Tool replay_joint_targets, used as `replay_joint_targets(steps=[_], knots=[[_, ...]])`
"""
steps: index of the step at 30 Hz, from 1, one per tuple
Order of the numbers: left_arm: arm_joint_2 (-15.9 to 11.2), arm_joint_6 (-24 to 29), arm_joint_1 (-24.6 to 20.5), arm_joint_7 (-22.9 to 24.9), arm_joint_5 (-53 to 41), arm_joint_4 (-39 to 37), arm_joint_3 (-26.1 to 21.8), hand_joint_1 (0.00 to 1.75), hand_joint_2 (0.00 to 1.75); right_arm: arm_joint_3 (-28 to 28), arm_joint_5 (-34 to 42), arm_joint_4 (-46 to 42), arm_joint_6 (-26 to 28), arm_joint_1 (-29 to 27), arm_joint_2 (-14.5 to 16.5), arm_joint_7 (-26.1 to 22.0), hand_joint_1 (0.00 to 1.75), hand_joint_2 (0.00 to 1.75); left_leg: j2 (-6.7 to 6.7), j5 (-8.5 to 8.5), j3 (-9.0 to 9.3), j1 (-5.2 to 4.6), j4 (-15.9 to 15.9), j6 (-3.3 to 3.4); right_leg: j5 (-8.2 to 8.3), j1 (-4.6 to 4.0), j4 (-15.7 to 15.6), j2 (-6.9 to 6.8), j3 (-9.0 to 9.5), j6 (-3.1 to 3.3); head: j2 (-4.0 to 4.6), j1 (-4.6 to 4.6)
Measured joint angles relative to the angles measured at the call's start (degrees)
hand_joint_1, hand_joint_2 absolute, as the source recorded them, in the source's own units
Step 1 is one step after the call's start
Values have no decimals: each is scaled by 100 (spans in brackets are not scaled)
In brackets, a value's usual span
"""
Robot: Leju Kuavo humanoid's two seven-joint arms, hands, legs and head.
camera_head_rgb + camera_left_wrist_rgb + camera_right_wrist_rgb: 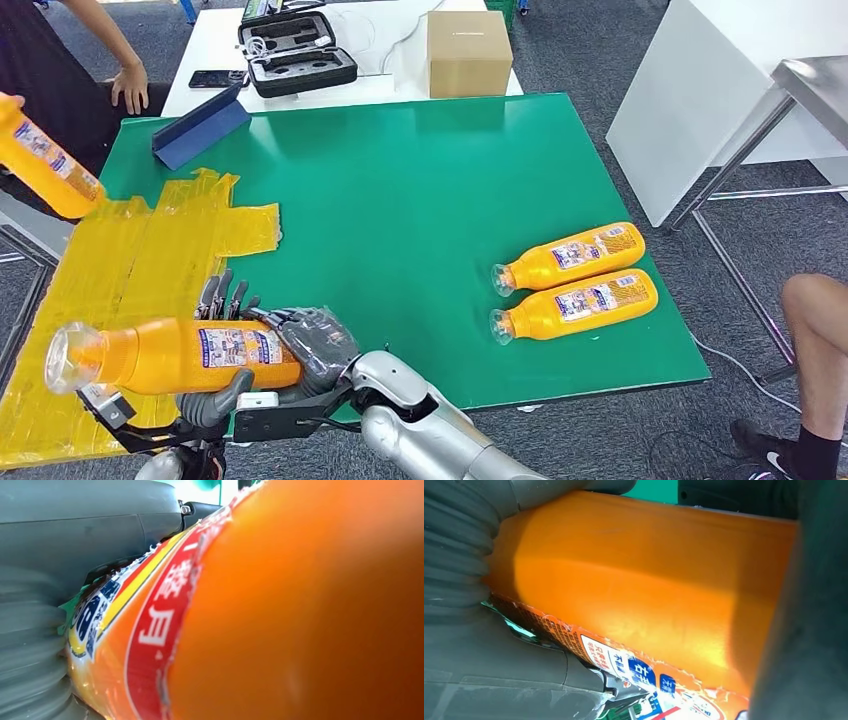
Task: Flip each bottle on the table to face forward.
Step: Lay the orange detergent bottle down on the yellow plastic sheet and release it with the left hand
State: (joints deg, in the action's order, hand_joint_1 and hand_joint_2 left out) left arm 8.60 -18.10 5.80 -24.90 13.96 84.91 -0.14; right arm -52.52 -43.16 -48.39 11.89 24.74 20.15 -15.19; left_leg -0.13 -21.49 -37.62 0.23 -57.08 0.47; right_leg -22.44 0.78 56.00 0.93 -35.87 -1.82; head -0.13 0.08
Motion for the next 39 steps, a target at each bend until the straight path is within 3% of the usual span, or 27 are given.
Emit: replay_joint_targets(steps=[5, 9, 29, 33, 34, 38, 39], knots=[[31, -2, 22, 0, 2, 0, -33, 3, 175, -21, 2, 19, 0, 1, -2, 0, 175, 175, 0, 0, 0, 0, 0, 0, 0, 0, 0, 0, 0, 0, 0, -1], [45, -29, 46, -5, 39, 5, -52, 175, 175, -28, -2, 23, 0, -1, -5, -5, 175, 175, 0, 0, 0, 0, 0, 0, 0, -1, 0, 0, 0, 0, 0, -1], [221, -182, 313, -69, 174, 238, -189, 175, 175, 15, -181, -146, 87, -243, -60, 66, 170, 175, 18, -2, 3, 0, 0, -1, 2, -1, -1, 8, -6, 2, 0, -1], [228, -214, 300, -66, 173, 239, -205, 175, 175, 44, -243, -215, 142, -305, -61, 144, 6, 175, 20, -2, 2, 0, 0, -1, 2, 0, -1, 8, -7, 2, 0, -1], [233, -221, 289, -66, 161, 242, -206, 175, 175, 57, -260, -225, 170, -312, -64, 160, 0, 175, 19, -2, 2, 0, 0, -1, 2, 0, -1, 8, -7, 2, 0, -1], [264, -128, 231, -89, -60, 283, -209, 175, 175, 147, -317, -297, 280, -373, -102, 230, 0, 0, 19, -2, 3, 0, 0, -1, 3, 0, -1, 8, -5, 2, 0, -1], [269, -31, 208, -123, -208, 300, -209, 175, 175, 187, -321, -331, 298, -399, -118, 257, 0, 0, 18, -2, 3, 0, 0, -1, 3, 0, -1, 7, -4, 1, 0, -1]])
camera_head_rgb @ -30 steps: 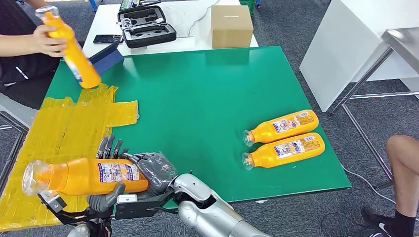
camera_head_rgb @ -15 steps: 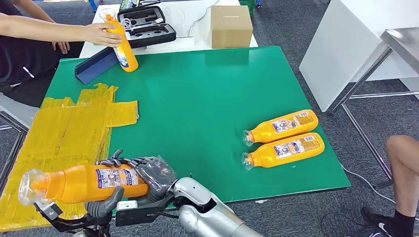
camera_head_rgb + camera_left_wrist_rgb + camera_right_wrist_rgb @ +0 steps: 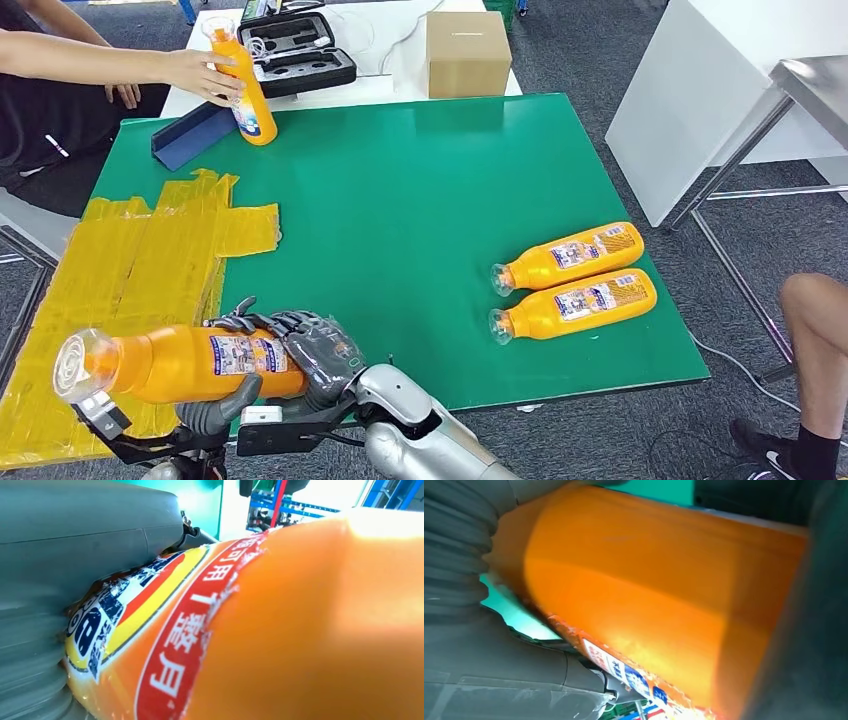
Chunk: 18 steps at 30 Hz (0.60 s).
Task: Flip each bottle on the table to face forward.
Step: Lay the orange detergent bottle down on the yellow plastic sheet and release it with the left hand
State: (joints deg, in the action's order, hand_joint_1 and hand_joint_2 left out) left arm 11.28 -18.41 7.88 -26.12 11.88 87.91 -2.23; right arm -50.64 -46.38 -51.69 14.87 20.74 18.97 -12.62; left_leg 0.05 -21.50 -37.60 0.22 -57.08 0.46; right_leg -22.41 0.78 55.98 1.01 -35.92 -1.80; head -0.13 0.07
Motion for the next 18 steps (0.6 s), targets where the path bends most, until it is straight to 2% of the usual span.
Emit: replay_joint_targets(steps=[4, 8, 10, 14, 16, 18], knots=[[4, 578, -181, -204, -840, 107, -1, 175, 175, 265, 10, -234, 58, -160, -103, 113, 0, 0, -10, 1, -1, 0, 0, 1, 1, 0, 0, -3, 6, -1, 0, -1], [4, 796, -351, -246, -1142, 151, -3, 175, 175, 463, 14, -430, 52, -257, -214, 141, 0, 0, -15, 2, 0, 0, 0, 1, 3, 0, 1, -2, 8, -2, 0, -1], [3, 1121, -436, -250, -1510, 157, -4, 175, 175, 542, 20, -508, 71, -289, -253, 150, 0, 0, -17, 3, 0, 0, 0, 2, 2, 0, 1, -4, 7, -1, 0, -1], [-74, 2381, -919, -115, -2922, -65, -144, 175, 175, 799, 126, -818, 38, -295, -385, 161, 0, 0, -25, 11, -5, 0, 0, 6, 3, -1, 1, -8, 10, -2, 0, -1], [-217, 3185, -1314, 207, -4133, -408, -296, 175, 175, 975, 212, -1055, -78, -261, -478, 146, 0, 0, -26, 17, -5, 0, 0, 4, 8, -2, 2, -8, 11, 0, 0, -1], [-401, 3763, -1721, 716, -5364, -869, -461, 175, 175, 1122, 280, -1289, -214, -206, -572, 134, 0, 0, -24, 21, -4, 0, 0, 1, 17, -4, 3, -7, 9, 6, 0, 1]])
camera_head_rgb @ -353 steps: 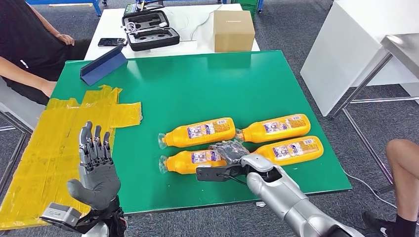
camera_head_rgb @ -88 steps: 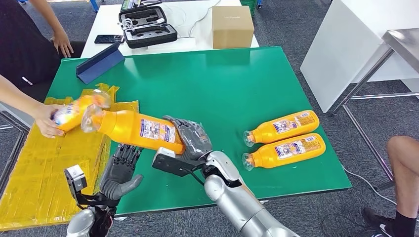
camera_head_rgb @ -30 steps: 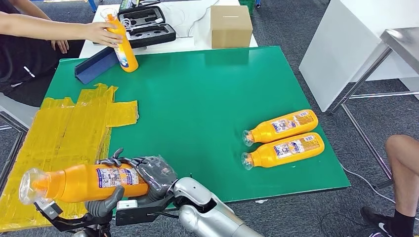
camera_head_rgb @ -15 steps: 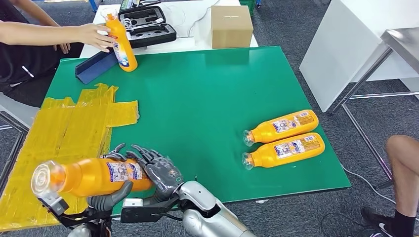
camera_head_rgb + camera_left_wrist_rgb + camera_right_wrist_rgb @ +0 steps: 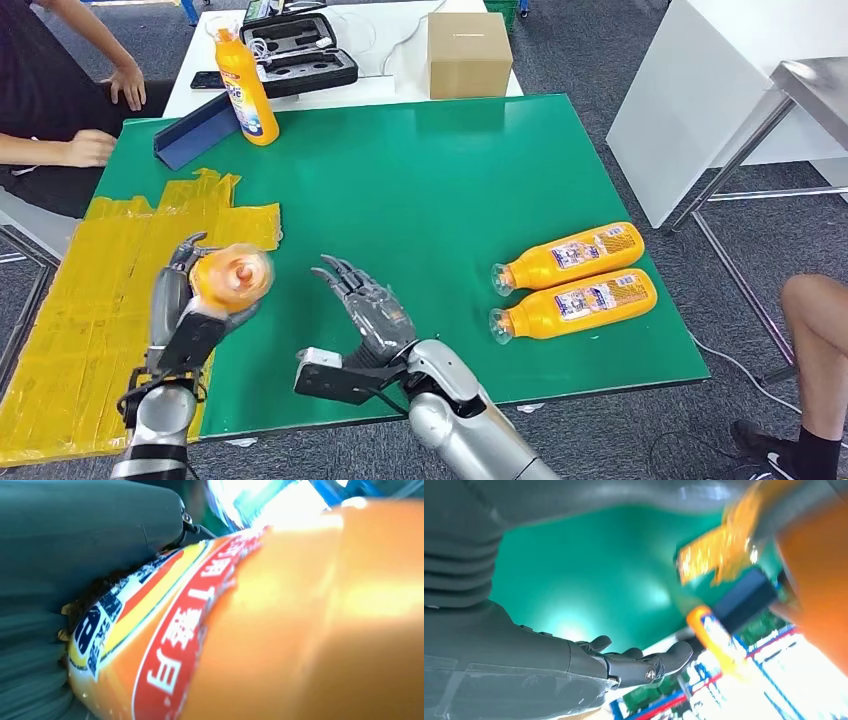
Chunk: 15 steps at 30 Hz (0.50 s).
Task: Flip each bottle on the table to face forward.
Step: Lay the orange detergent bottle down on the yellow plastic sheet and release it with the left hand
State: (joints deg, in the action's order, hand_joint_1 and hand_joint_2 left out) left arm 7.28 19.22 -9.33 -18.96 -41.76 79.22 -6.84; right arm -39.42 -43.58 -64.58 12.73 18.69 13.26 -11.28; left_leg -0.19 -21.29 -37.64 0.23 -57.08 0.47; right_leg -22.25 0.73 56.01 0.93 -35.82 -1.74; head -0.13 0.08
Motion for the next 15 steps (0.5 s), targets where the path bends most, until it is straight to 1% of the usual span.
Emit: replay_joint_targets(steps=[4, 7, 9, 12, 15], knots=[[-412, 525, -702, 1061, -1653, -1187, -283, 175, 175, 192, 61, -410, -228, 130, -214, 35, 0, 0, 3, 8, 1, 1, 0, -3, 6, -4, 2, 1, -3, 4, 0, 1], [-673, 976, -1004, 1743, -2963, -1994, -322, 175, 175, 329, 220, -671, -437, 261, -469, 63, 0, 0, 3, 11, -1, 1, -1, -1, 6, -1, 2, 1, -2, 3, 0, 0], [-803, 1135, -1089, 2053, -3533, -2416, -328, 175, 175, 436, 319, -834, -531, 331, -658, 62, 0, 0, 3, 11, -4, -1, -2, 1, 6, 3, 2, 1, -3, 3, 0, -1], [-947, 1183, -1159, 2485, -4220, -2903, -334, 175, 175, 546, 386, -1071, -596, 370, -916, 47, 0, 0, 1, 9, -9, -4, -3, 2, 5, 6, 0, 0, -4, 1, 0, 1], [-1063, 1195, -1250, 2621, -4522, -3354, -387, 175, 175, 654, 433, -1324, -701, 366, -1217, 20, 0, 0, -3, 7, -10, -6, -2, 4, 3, 7, -1, -2, -2, 0, 0, 0]])
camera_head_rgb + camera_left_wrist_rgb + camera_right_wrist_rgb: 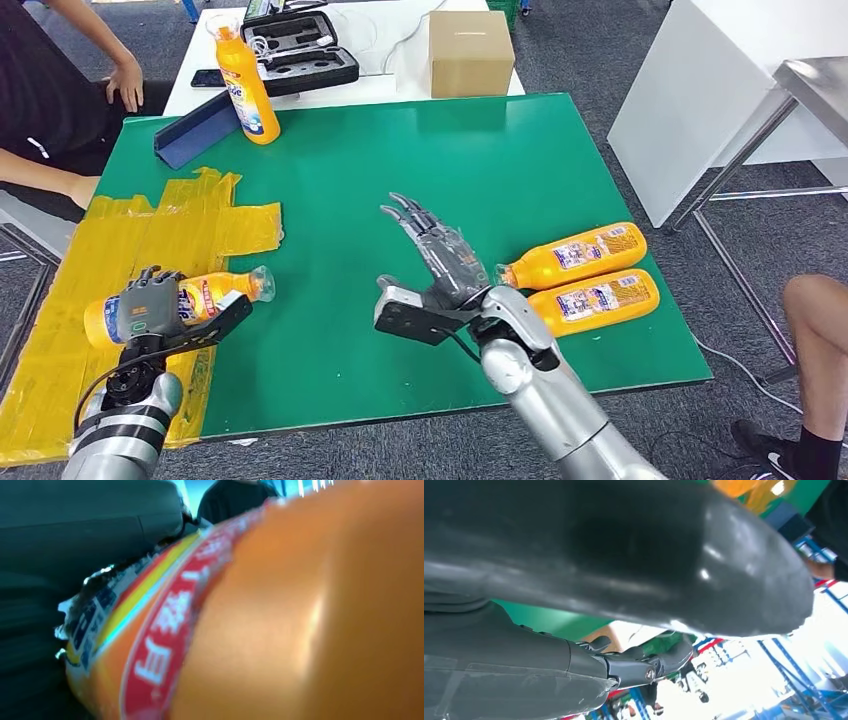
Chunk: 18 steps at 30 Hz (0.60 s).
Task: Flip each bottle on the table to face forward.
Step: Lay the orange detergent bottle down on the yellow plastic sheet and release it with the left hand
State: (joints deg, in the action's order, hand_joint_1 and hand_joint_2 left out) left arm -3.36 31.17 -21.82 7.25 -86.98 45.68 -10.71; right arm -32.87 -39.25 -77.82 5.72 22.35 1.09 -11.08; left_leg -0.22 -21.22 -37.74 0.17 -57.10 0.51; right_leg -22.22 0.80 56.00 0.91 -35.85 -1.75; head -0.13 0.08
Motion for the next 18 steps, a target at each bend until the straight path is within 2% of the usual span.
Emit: replay_joint_targets(steps=[4, 5, 8, 9, 15, 18], knots=[[-103, 32, -183, -60, -2, -399, -96, 175, 175, 106, 4, -210, -63, -23, -289, -10, 0, 0, 0, -11, 19, -4, 2, -1, 0, -1, 0, 1, 16, 0, 0, 0], [-115, 28, -220, -63, -7, -468, -112, 131, 175, 120, 3, -242, -66, -32, -332, -11, 0, 0, 2, -12, 25, -3, 3, -2, 0, -1, 0, 2, 20, 1, 0, 0], [-131, 7, -285, -91, -4, -610, -155, 0, 44, 151, 2, -332, -71, -81, -467, -22, 0, 0, 3, -11, 42, 1, 3, -5, -1, -3, 4, 2, 31, 3, 0, 1], [-137, -1, -290, -121, 12, -637, -177, 0, 0, 175, 2, -381, -71, -122, -542, -28, 0, 0, 2, -10, 47, 2, 3, -5, -1, -4, 5, 2, 35, 4, 0, 2], [-154, -25, -124, -854, 359, -523, -315, 0, 0, 637, -16, -791, -145, -617, -1158, -216, 0, 0, -5, -11, 57, -1, 3, 0, -10, -1, 6, -1, 57, -5, 0, -1], [-131, -91, 46, -1093, 506, -288, -325, 0, 0, 877, -81, -915, -191, -850, -1324, -275, 0, 131, -2, -18, 58, -6, 3, 4, -12, 5, 5, 0, 53, -12, 0, 2]])
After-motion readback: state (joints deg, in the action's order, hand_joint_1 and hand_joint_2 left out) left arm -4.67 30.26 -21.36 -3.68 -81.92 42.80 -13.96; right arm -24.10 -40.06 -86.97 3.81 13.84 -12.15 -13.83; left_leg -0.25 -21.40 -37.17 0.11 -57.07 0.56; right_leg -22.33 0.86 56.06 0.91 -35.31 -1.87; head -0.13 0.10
